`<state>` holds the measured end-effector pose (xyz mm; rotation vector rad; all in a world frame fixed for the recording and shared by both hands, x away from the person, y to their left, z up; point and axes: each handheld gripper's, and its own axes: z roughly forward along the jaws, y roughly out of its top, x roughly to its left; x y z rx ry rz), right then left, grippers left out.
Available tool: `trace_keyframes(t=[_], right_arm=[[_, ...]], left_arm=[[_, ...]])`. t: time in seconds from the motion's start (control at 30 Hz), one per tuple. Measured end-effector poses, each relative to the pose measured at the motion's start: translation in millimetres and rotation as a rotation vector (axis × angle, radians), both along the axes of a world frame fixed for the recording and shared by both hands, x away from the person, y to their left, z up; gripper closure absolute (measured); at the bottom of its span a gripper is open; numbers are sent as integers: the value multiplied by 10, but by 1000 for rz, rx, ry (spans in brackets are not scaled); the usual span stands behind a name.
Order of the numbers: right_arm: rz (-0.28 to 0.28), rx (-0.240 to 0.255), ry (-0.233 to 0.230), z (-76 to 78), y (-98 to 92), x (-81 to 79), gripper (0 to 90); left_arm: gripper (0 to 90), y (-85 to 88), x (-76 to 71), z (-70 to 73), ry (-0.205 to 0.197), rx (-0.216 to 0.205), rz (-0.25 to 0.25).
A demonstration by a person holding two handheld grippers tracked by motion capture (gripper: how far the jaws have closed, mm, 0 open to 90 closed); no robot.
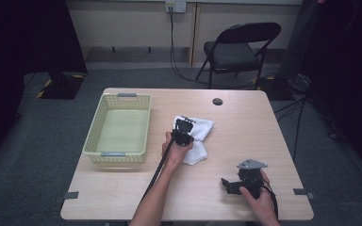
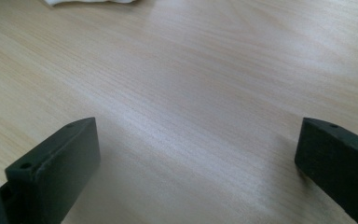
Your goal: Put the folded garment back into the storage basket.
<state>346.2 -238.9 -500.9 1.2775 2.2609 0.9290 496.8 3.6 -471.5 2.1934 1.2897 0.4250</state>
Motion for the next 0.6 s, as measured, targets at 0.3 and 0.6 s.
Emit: trace_keyframes(t=[0.3,0.6], right_arm=[[2,-1,0,0,0,2,0],[3,-1,0,0,2,3,0]], left_arm=[[770,-1,-70,71,-40,3,-3],[771,33,-100,188,-52,-35,-15]])
